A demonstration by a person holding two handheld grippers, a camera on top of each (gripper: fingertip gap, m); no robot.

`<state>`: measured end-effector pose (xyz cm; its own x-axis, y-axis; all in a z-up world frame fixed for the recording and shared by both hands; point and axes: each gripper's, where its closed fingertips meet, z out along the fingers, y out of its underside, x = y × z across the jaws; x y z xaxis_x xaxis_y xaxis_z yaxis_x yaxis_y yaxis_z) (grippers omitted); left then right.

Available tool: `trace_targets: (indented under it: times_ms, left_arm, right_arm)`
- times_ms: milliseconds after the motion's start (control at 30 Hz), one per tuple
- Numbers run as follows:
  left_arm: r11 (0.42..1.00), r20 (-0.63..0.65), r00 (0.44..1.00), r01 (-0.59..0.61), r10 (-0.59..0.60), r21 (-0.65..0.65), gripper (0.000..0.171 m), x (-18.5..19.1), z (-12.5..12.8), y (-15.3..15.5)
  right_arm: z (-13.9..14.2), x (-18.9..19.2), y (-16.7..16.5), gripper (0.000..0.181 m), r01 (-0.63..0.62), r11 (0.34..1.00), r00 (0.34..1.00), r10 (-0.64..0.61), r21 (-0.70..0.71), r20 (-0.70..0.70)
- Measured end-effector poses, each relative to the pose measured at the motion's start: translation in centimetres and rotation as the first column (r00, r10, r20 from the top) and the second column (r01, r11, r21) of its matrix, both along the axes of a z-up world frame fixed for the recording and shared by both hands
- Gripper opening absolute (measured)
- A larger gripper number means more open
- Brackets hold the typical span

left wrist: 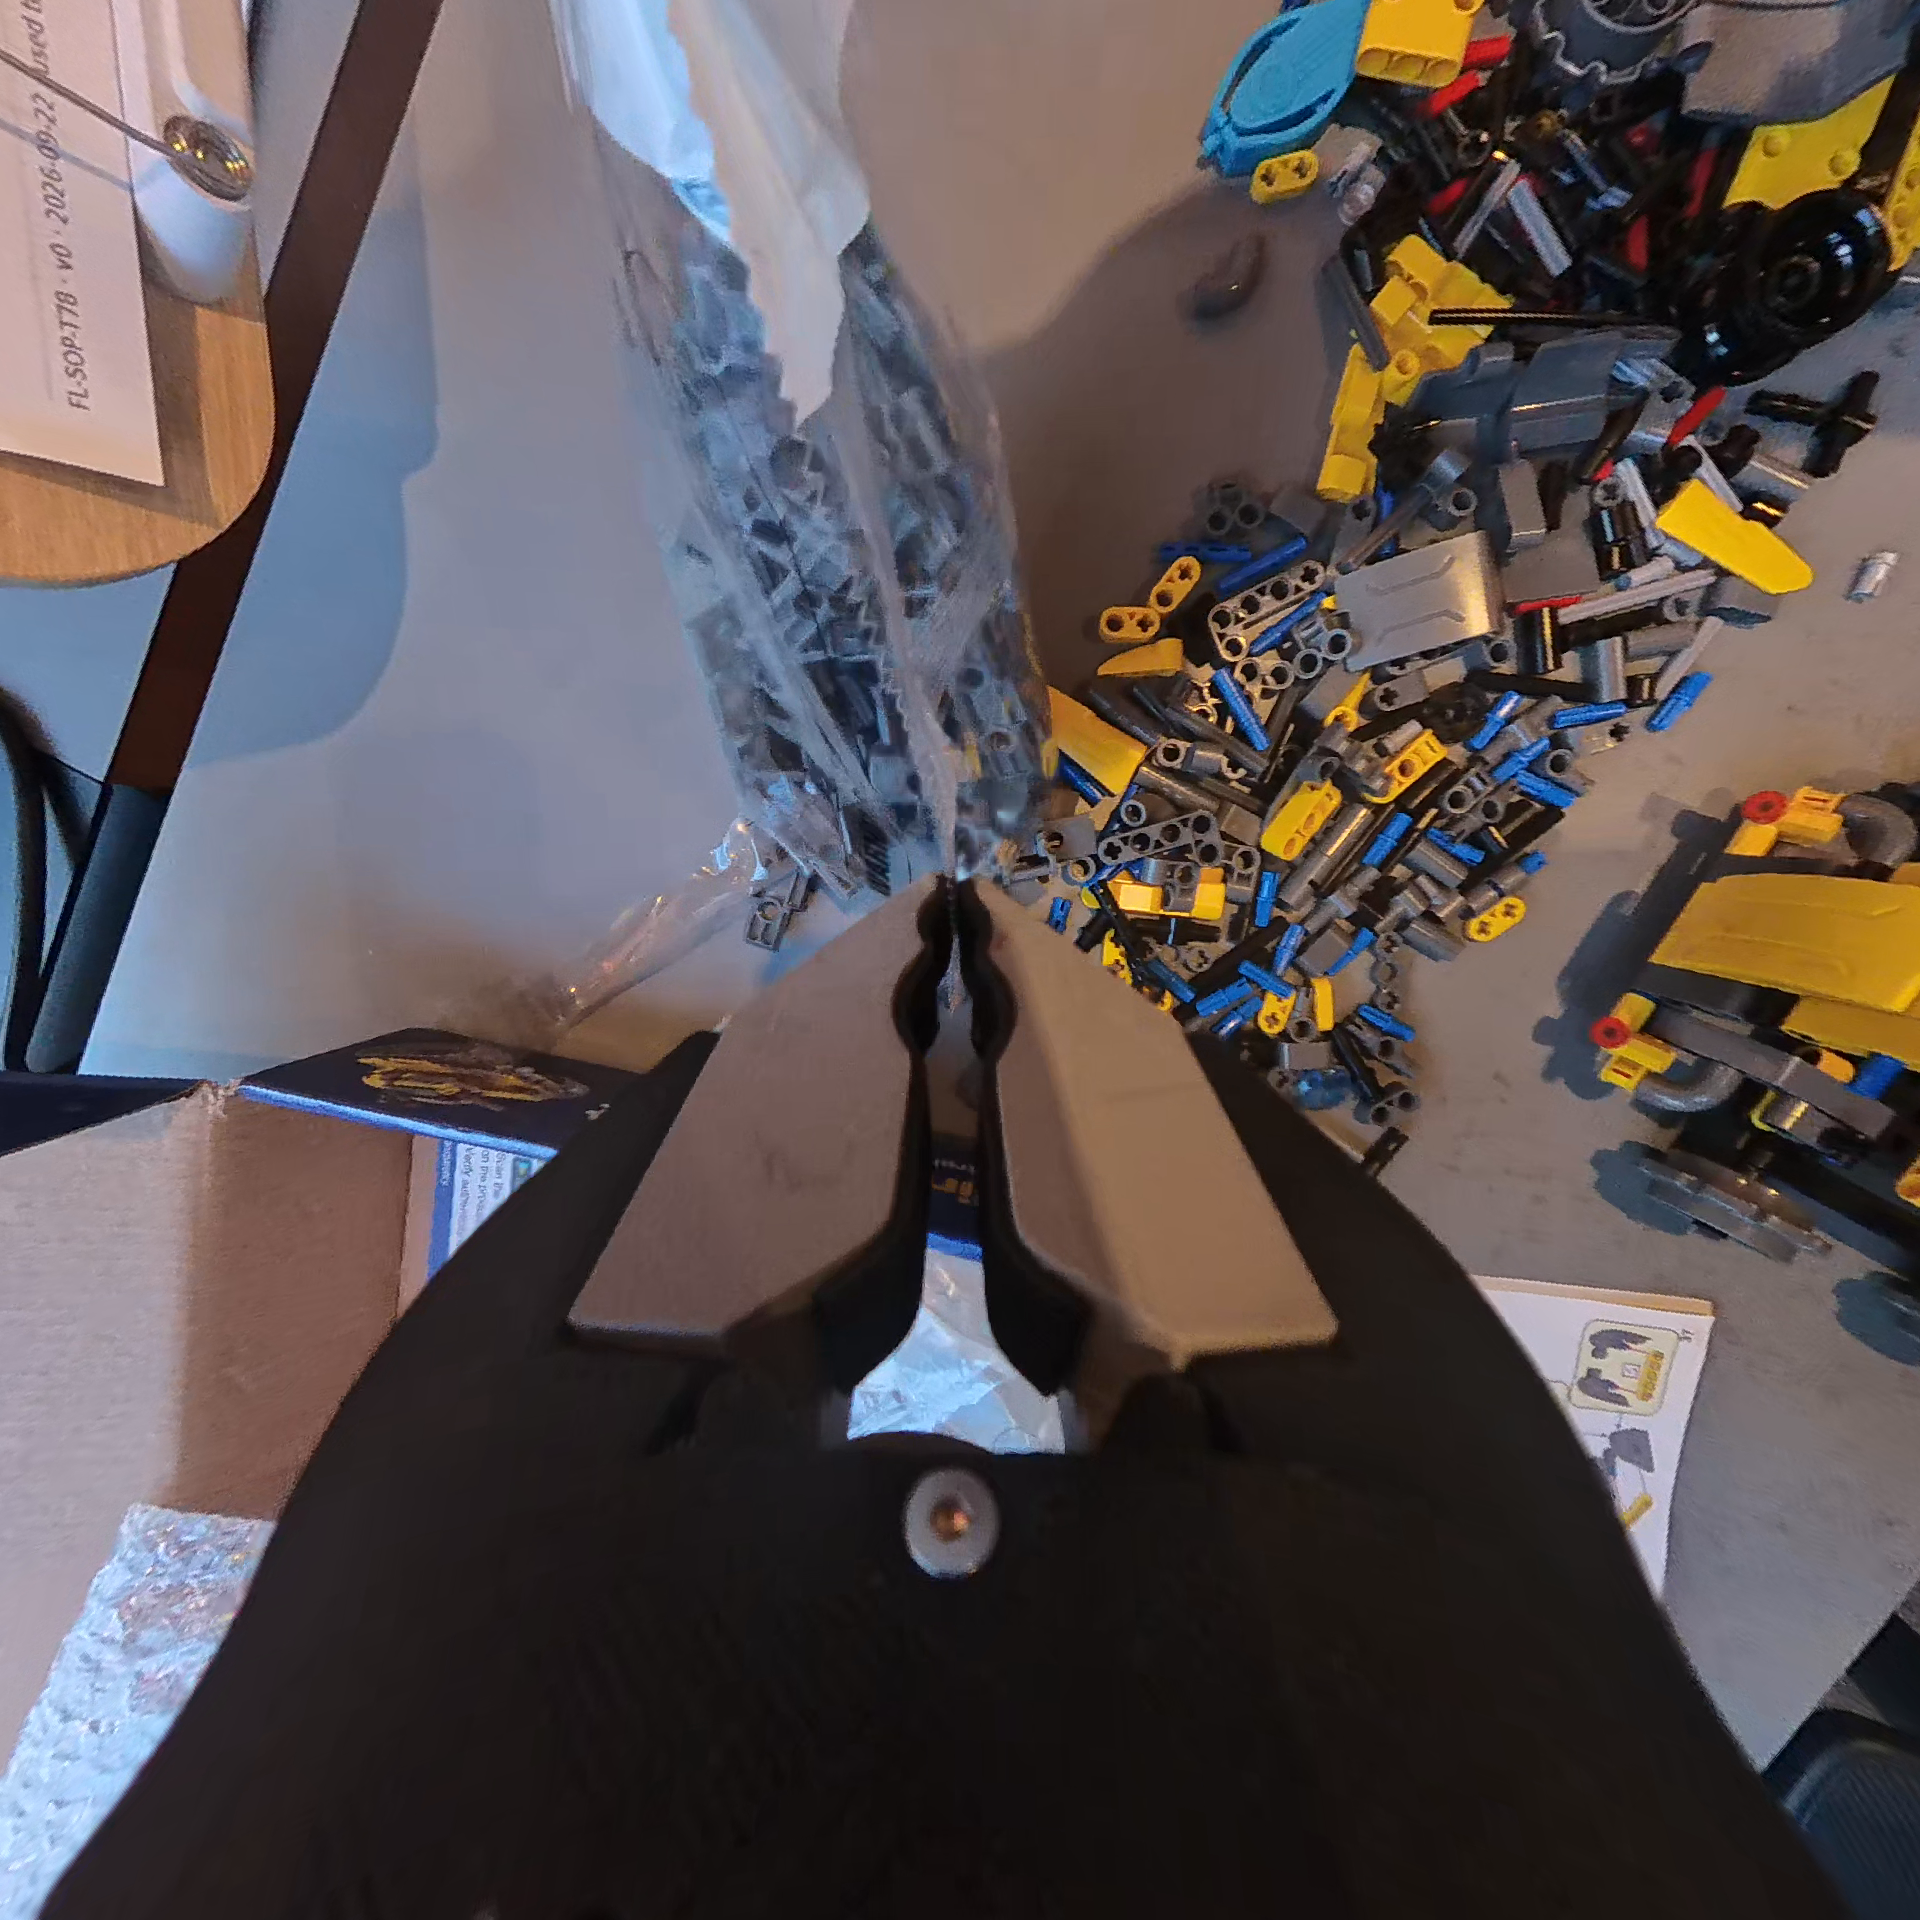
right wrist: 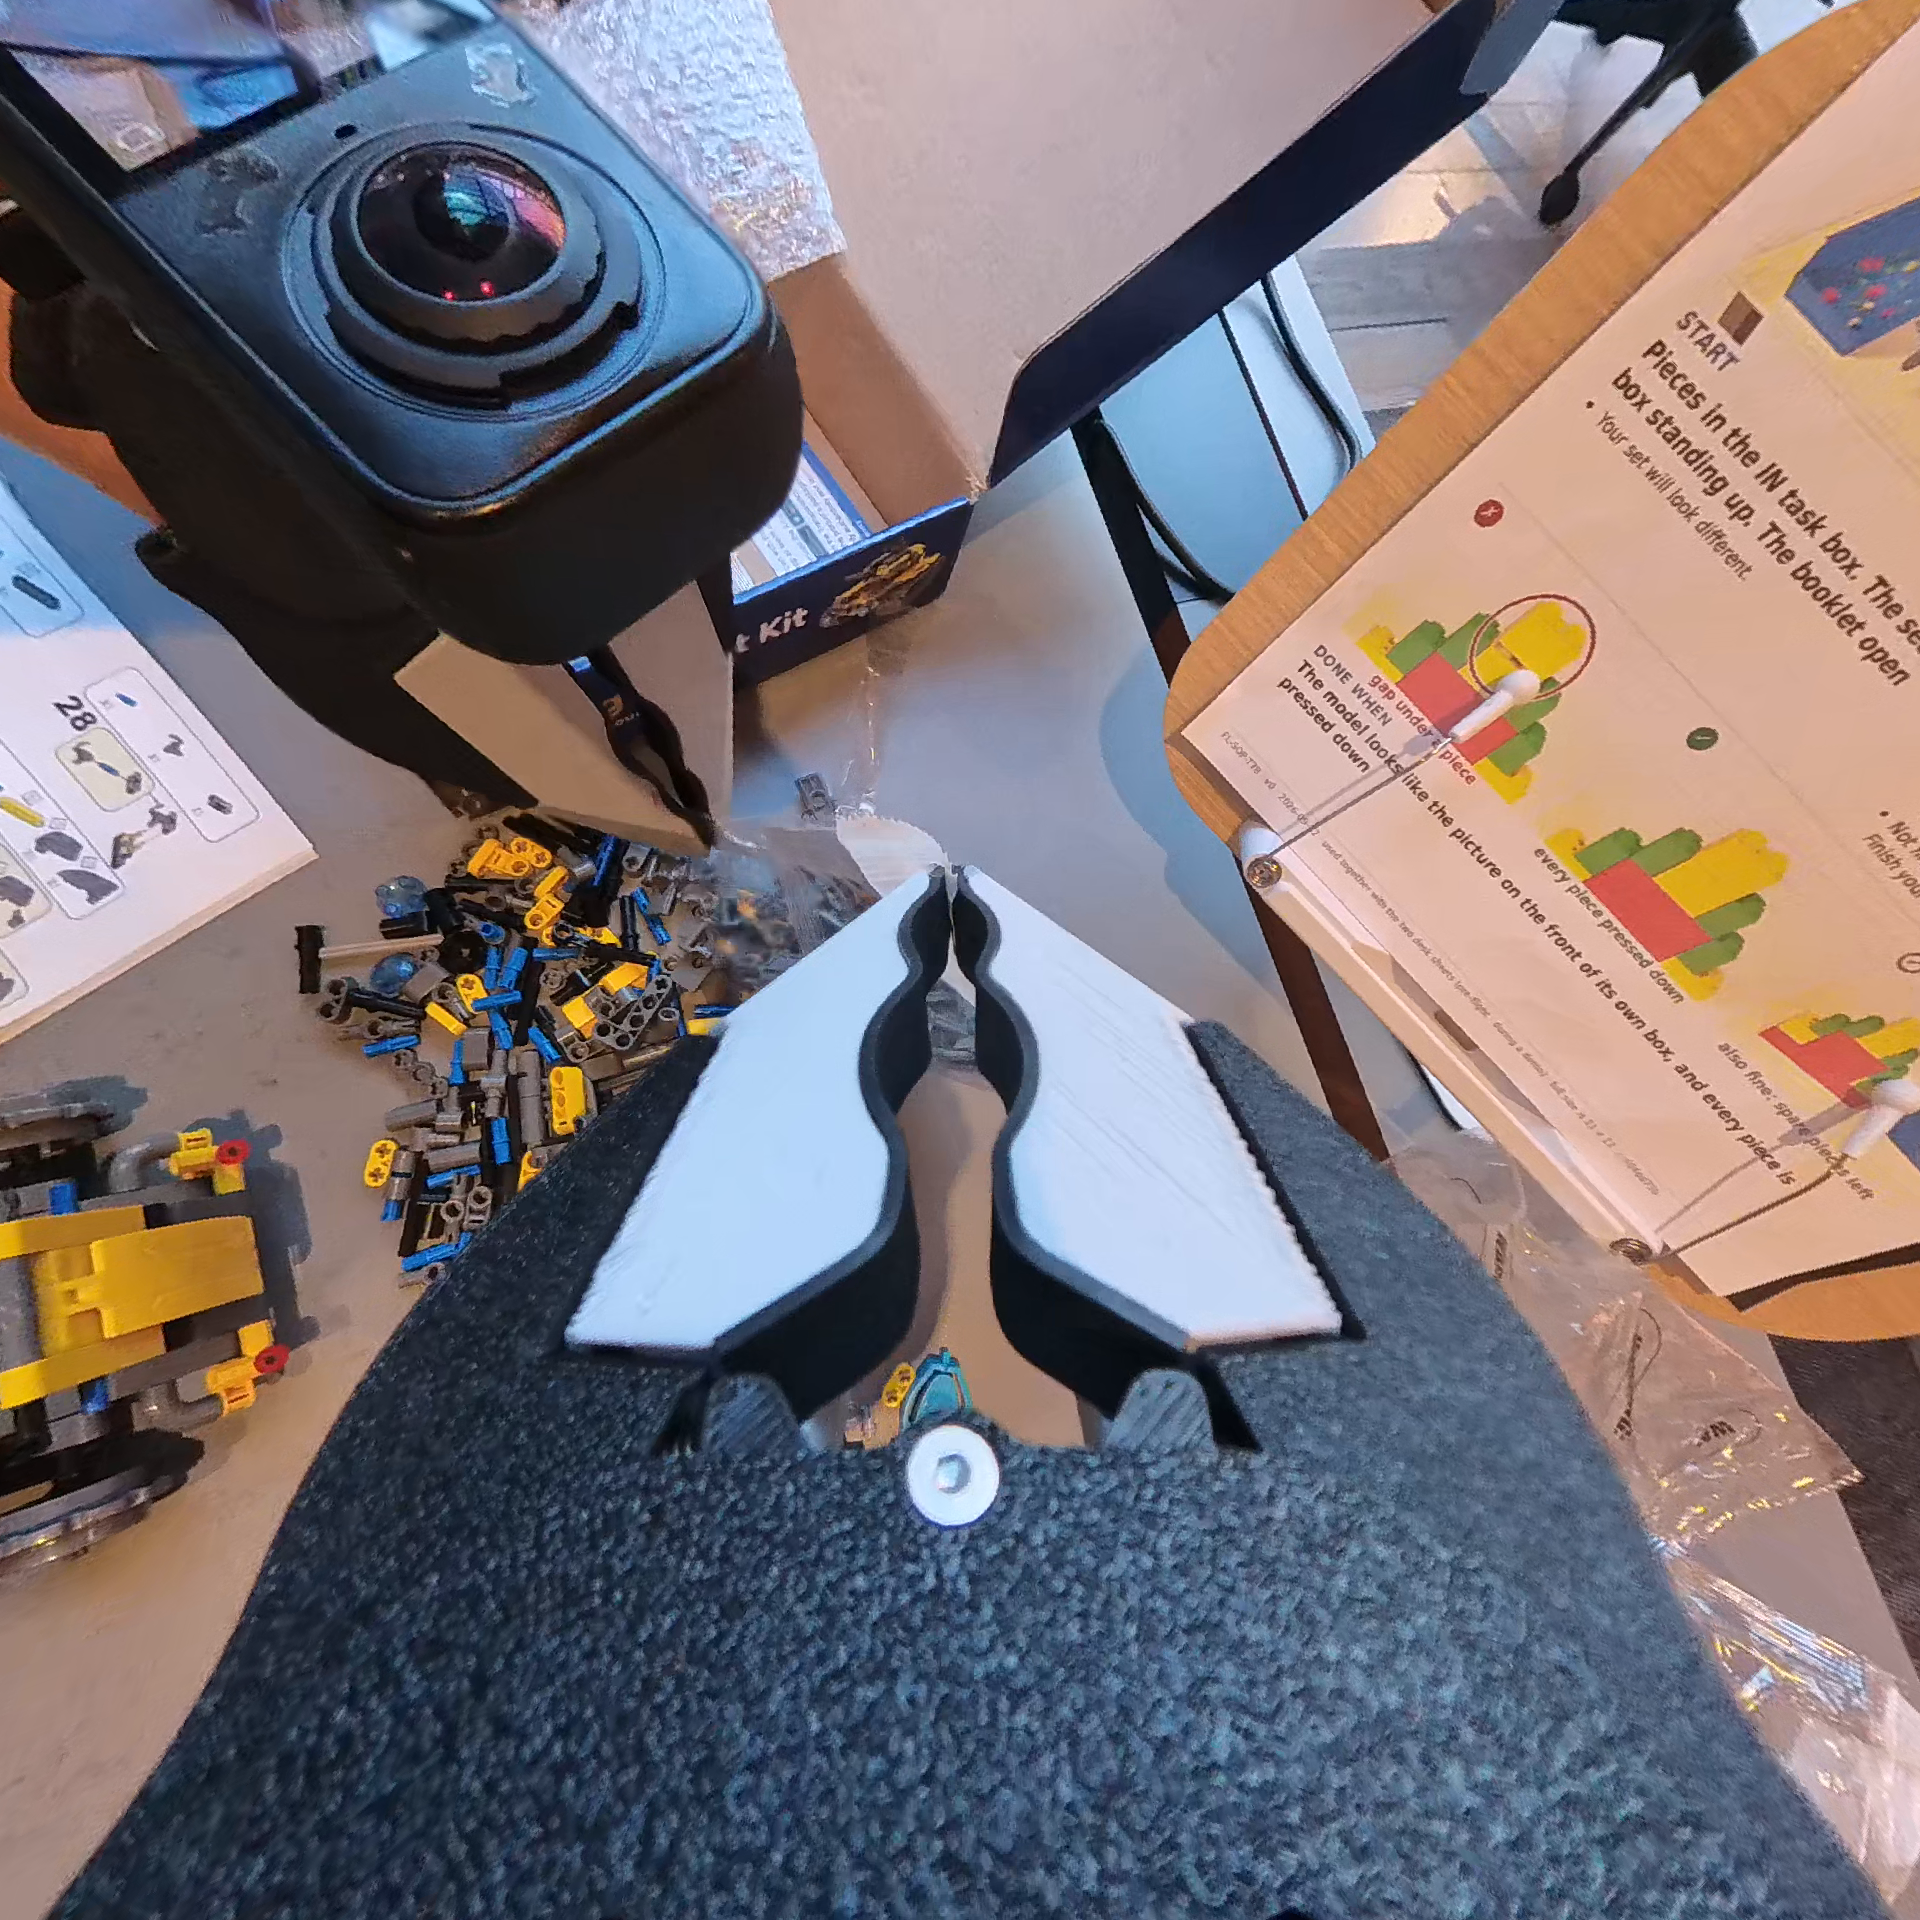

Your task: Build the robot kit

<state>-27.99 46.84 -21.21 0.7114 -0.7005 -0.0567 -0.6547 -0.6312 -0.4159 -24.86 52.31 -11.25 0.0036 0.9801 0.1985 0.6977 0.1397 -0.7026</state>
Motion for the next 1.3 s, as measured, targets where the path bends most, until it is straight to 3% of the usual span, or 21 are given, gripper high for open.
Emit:
trace_targets:
  times_ms: [1300]
  left_arm:
    - [0.999,0.081,0.997,0.003,-0.007,0.054,0.000,3.5,1.6,1.9]
  right_arm:
    - [2.0,2.8,1.5,0.000,0.055,0.997,0.998,-0.058,0.058,0.039]
